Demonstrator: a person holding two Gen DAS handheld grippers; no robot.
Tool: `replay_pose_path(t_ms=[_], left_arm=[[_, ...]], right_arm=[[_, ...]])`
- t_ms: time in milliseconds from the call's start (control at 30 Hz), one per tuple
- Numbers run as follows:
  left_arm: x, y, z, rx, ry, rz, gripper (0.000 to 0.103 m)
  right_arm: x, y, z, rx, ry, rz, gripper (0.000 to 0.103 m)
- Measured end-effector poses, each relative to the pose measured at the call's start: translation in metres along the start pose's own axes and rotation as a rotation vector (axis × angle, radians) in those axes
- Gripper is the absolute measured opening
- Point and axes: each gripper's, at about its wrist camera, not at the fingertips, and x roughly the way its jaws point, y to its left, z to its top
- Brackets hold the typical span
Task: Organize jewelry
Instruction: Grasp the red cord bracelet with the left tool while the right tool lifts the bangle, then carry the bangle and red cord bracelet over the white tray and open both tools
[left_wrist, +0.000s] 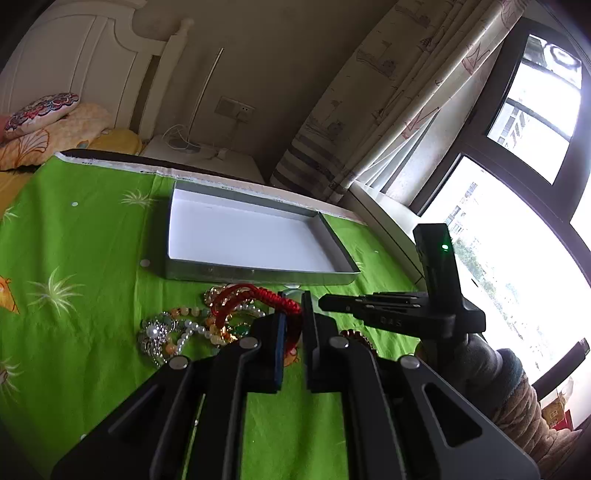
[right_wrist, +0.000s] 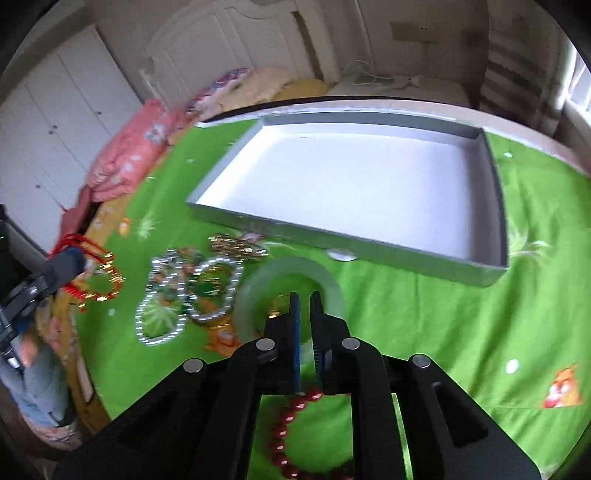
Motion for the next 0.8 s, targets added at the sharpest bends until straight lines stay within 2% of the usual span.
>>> replay_pose_path(t_ms=[33, 67, 133, 167, 233, 267, 300, 400, 467, 500, 533, 567, 600, 700, 800], left_arm=[[0.001, 0.001, -0.001, -0.001, 0.004, 0.001, 0.007], [0.002, 0.002, -0.002, -0.003, 0.009, 0.004, 0.007], [0.004, 0.005, -0.003, -0.008, 0.014, 0.005, 0.007], [0.003, 0.007, -0.003, -0.012, 0.013, 0.005, 0.007], [0.002, 0.01, -0.005, -0.017, 0.009, 0.005, 0.007], [0.002, 0.013, -0.006, -0.023, 0.008, 0.006, 0.007], [0.002, 0.015, -0.006, -0.028, 0.008, 0.006, 0.007], [0.003, 0.02, -0.01, -0.044, 0.012, 0.004, 0.007], [0.003, 0.022, -0.013, -0.049, 0.013, 0.002, 0.007], [0.002, 0.021, -0.014, -0.049, 0.013, 0.0, 0.007], [0.002, 0.021, -0.015, -0.049, 0.013, -0.002, 0.007], [0.002, 0.02, -0.016, -0.049, 0.013, -0.003, 0.007], [0.002, 0.019, -0.017, -0.048, 0.013, -0.004, 0.007], [0.003, 0.019, -0.02, -0.05, 0.018, -0.003, 0.007], [0.004, 0.021, -0.022, -0.042, 0.024, 0.018, 0.007]], right_arm=[[0.004, -0.006, 0.001, -0.005, 0.002, -0.022, 0.016], [0.01, -0.008, 0.002, 0.004, 0.026, -0.028, 0.024], [0.016, -0.01, 0.002, 0.02, 0.043, -0.006, 0.072], [0.013, -0.011, 0.001, 0.024, 0.016, 0.008, 0.094], [0.003, -0.015, -0.002, 0.02, -0.025, 0.03, 0.094], [0.0, -0.013, -0.003, 0.008, -0.032, 0.017, 0.09], [-0.001, -0.011, -0.004, -0.004, -0.031, -0.008, 0.078], [0.005, -0.008, 0.0, -0.04, 0.008, -0.096, 0.054], [0.015, -0.005, 0.001, -0.075, 0.052, -0.153, 0.051], [0.021, -0.003, 0.001, -0.102, 0.066, -0.222, 0.051], [0.023, 0.003, 0.001, -0.146, 0.029, -0.258, 0.051], [0.025, 0.009, 0.001, -0.173, 0.012, -0.272, 0.044], [0.025, 0.015, 0.0, -0.2, 0.009, -0.26, 0.023], [0.027, 0.042, -0.007, -0.329, -0.003, -0.311, 0.016], [0.013, 0.068, -0.025, -0.468, -0.114, -0.451, 0.014]])
